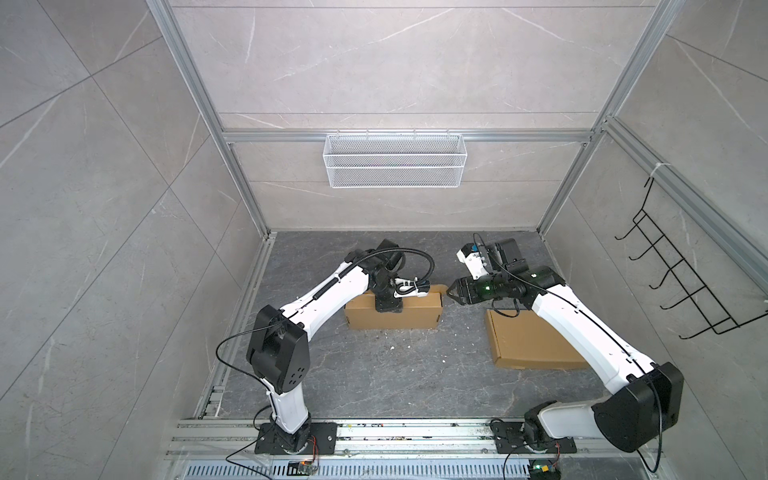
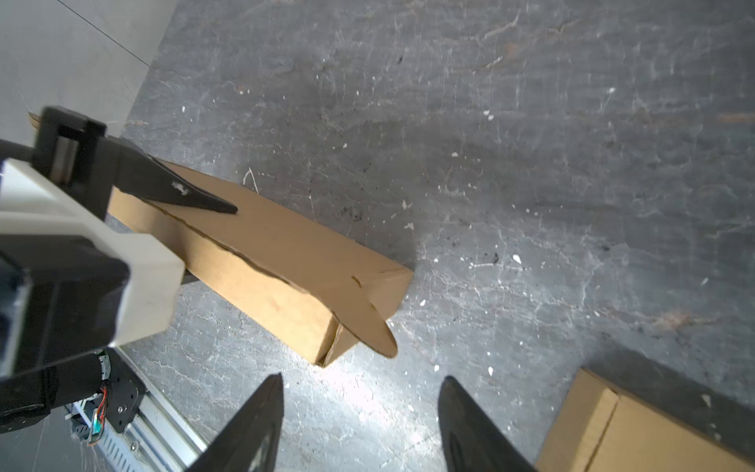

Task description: Fold the paper box

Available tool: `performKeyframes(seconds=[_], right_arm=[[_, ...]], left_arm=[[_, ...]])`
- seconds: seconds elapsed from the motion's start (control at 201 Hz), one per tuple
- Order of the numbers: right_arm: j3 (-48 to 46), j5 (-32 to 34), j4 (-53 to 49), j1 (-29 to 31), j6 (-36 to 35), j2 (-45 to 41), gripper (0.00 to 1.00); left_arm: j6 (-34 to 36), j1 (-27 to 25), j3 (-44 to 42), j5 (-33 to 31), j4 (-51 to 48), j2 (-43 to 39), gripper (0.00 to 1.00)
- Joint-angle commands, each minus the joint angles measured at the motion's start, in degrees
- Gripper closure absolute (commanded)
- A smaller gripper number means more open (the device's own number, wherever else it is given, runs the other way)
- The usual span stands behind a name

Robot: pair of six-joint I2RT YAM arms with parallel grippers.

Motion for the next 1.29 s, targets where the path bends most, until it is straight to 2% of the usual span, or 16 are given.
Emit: performKeyframes(seconds=[0.0, 0.324, 0.632, 1.085, 1.289], right_arm=[[2.1, 1.7, -3.2, 0.4, -2.6, 1.7, 0.41], [5.1, 0.9, -2.8, 1.4, -3.8, 6.5, 0.55], [7.3, -0.1, -4.6, 3.2, -3.4, 8.4, 0.77], [6.2, 1.9, -3.6, 6.5, 10.6, 8.0, 0.96], [6.1, 4.0, -3.2, 7.5, 14.2, 8.3, 0.99]], left_arm=[[0.1, 0.4, -1.3, 1.1, 0.1, 0.6, 0.51], [0.0, 0.4, -1.3, 1.4, 0.2, 0.9, 0.51], [0.0, 0.4, -1.5, 1.8, 0.5, 1.1, 0.51], [-0.2, 0.4, -1.4, 2.3, 0.5, 1.3, 0.52], [-0.4, 0.4, -1.1, 2.7, 0.6, 1.6, 0.52]])
